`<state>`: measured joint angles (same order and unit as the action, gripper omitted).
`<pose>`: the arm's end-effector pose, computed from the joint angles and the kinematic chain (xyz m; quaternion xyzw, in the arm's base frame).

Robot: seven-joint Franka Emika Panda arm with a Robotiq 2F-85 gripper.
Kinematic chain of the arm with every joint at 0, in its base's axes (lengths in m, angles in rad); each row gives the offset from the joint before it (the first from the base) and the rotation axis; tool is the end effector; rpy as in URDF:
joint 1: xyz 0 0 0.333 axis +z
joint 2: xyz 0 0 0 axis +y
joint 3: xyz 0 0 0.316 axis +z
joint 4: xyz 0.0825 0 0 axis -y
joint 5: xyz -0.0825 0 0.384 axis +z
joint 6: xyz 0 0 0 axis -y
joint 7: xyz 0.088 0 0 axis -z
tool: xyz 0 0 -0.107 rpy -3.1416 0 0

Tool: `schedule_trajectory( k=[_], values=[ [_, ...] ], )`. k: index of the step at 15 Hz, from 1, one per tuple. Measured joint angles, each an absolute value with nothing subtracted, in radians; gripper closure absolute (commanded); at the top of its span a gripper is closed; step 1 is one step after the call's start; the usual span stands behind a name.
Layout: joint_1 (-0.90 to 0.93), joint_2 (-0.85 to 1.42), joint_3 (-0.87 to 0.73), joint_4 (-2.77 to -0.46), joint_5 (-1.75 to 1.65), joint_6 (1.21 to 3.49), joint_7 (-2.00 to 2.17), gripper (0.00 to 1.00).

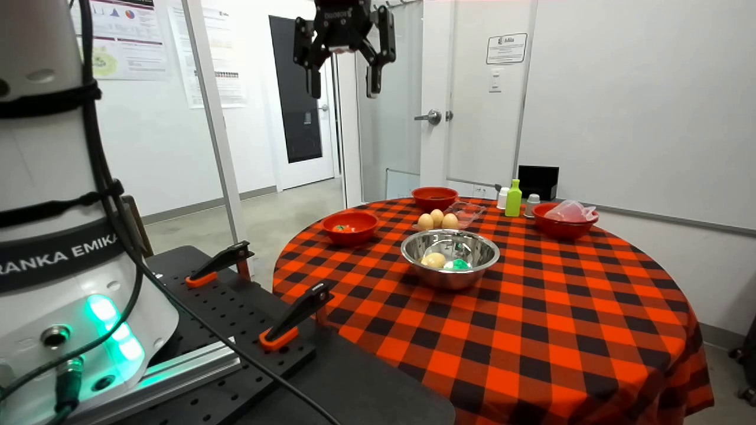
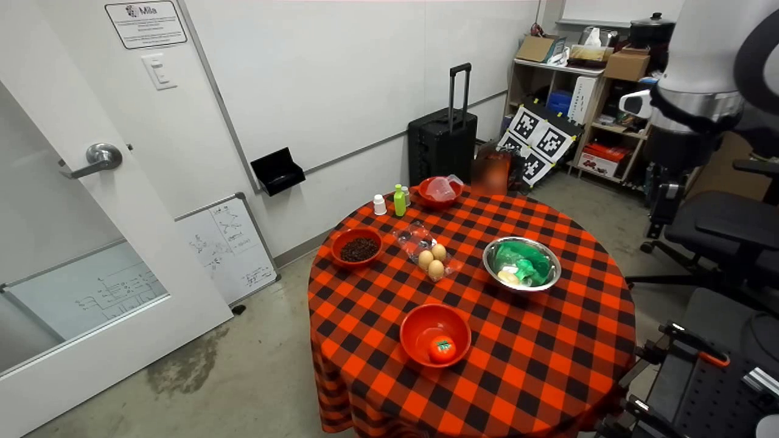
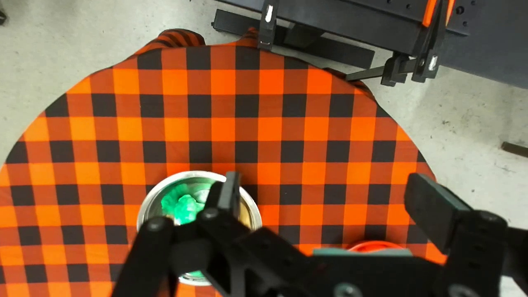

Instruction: Remove the egg and broccoli from the silver basin and place them on the table

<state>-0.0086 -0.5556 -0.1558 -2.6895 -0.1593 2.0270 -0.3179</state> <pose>0.3435 -0.0629 0.3918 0.9897 0.1291 -0.0594 0.0154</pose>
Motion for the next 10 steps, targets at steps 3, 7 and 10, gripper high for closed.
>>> schedule_trajectory(
  k=[3, 7, 10],
  values=[
    [0.0, -0.416, -0.156, -2.66, -0.154, 2.118, -0.35, 0.0],
    [0.006, -0.21, -0.146, -2.573, -0.147, 2.2, -0.366, 0.0],
    [0.003, -0.063, -0.128, -2.48, -0.146, 2.226, -0.366, 0.0]
  ],
)
